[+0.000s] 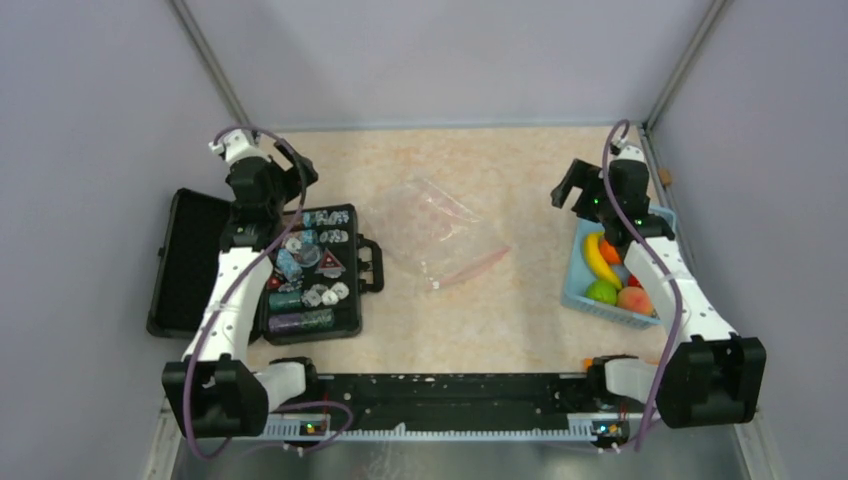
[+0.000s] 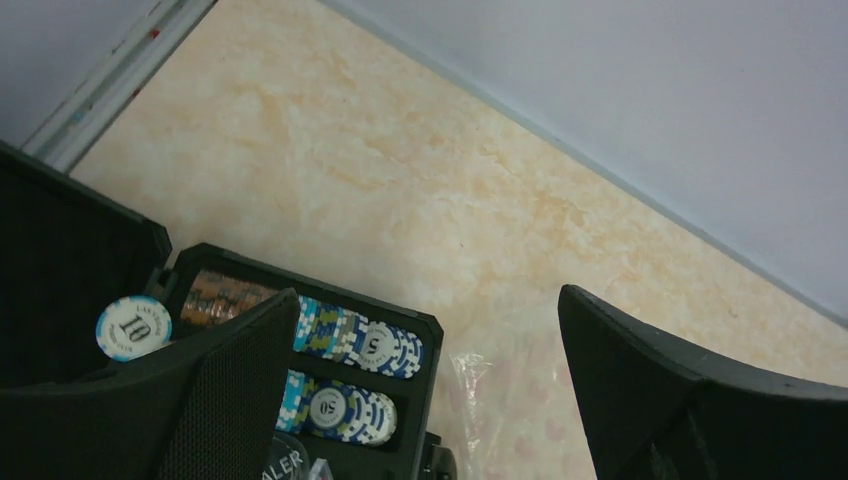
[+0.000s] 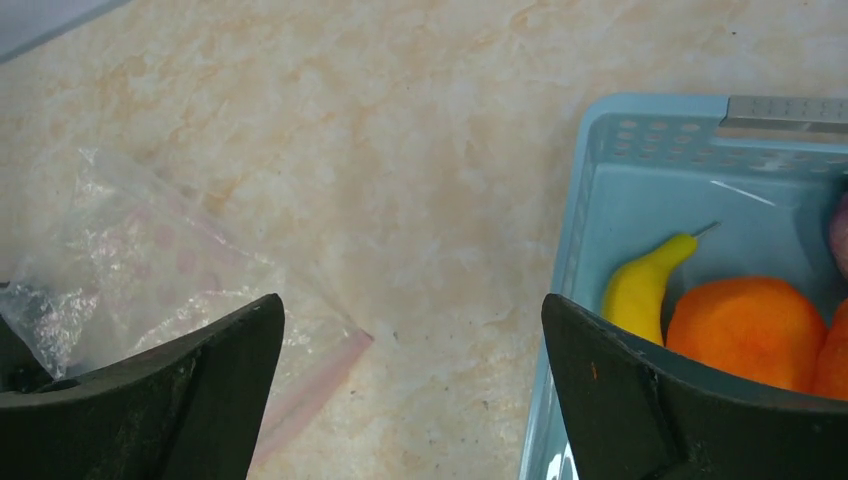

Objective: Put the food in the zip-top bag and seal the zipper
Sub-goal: Pick up the zipper food storage bag at the center of the board.

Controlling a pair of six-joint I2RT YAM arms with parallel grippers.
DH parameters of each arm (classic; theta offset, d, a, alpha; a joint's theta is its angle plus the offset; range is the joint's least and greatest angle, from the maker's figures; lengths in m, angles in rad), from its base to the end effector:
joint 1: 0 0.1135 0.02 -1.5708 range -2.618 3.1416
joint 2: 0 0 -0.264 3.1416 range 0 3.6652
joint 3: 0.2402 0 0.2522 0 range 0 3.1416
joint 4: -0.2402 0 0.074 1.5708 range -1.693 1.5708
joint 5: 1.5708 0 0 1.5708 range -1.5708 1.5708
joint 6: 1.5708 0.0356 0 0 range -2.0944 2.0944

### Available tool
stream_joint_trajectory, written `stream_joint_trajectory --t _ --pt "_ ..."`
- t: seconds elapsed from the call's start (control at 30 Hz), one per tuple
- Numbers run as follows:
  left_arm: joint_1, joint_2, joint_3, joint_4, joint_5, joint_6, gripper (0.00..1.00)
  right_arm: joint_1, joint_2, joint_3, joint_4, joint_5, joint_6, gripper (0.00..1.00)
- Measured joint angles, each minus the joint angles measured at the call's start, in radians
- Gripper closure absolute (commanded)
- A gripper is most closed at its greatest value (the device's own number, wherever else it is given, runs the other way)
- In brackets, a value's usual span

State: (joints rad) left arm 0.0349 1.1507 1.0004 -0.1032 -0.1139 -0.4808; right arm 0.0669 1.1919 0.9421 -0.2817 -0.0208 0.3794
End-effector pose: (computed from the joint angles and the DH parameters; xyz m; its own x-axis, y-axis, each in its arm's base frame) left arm 0.2691 0.0134 0.3498 -0.1553 -0.4652 -0.8715 -0.2441 0.8729 -0.4224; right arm 0.2684 0.0187 0.3008 -0.5011 0.3375 -0.7968 0.1086 0.9380 0.3291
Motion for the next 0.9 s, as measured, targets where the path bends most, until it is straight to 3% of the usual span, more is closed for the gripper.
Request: stream_joint_trajectory --t 0.23,0.43,0.53,0.63,0.9 --pt "0.047 -0.034 -0.001 -0.04 -0.007 -0.173 0.01 0.0 -0.08 -0.047 0.009 0.038 0.049 0.01" --pt "0.069 -0.034 -0.016 0.122 0.267 -0.176 0.01 0.0 -0.3 -0.196 0.05 0.05 0.09 0.01" --pt "-0.035 0.053 0.053 0.111 0.334 -0.098 0.01 0.0 -0.274 -0.172 0.033 0.061 0.093 0.02" --pt "-0.226 0.155 0.152 0.043 0.341 0.047 0.01 0.0 -0.204 -0.127 -0.019 0.078 0.093 0.02" --pt "-0.652 0.429 0.37 -0.191 0.264 0.409 0.1 0.0 -0.153 -0.11 -0.126 0.139 0.116 0.02"
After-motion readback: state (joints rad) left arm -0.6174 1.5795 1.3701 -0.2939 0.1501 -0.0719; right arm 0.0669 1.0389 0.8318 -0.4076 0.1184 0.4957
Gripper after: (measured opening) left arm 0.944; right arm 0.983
